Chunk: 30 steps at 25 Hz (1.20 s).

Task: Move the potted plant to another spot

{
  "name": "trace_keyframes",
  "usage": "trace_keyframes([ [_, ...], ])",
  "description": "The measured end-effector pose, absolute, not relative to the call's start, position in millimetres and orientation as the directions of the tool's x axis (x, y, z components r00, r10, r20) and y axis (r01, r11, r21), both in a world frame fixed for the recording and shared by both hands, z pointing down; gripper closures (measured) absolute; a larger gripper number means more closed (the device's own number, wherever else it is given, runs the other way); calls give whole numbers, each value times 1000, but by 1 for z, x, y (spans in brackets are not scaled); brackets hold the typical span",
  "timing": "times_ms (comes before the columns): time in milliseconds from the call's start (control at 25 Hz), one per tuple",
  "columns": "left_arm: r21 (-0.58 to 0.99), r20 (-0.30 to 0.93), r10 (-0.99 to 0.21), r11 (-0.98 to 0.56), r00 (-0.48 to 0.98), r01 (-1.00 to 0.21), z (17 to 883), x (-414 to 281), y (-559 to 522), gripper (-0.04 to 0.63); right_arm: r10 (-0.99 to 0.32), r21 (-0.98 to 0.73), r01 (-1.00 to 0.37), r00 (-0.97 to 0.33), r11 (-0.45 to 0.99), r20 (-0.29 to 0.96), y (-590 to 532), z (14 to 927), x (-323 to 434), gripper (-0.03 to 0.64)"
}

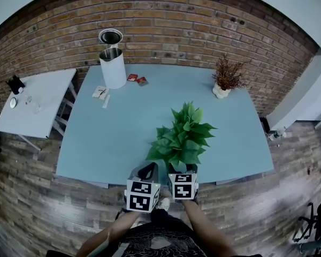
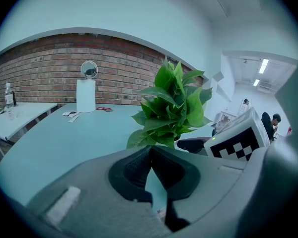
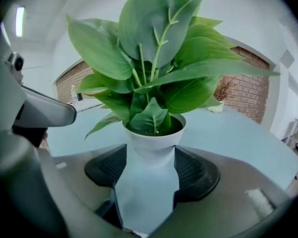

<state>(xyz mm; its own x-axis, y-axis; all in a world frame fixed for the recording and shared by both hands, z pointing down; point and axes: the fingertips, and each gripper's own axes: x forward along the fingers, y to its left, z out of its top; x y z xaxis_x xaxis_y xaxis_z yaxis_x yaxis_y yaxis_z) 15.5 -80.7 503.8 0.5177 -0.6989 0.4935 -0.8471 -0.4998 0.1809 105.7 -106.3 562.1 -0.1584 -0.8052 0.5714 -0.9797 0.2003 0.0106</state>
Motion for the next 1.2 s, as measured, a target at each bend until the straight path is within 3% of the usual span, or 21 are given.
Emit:
trace_keyframes([
  [1000,180,456,-701,-531,548,-828,496,24,-55,595,-841,-64,-971,-233,232,488,-57,505,84,491],
  [1200,196,440,-705,-530,557,-825,490,25,-51,595,-851,-70,-973,-226,220,473,-50,496,85,604],
])
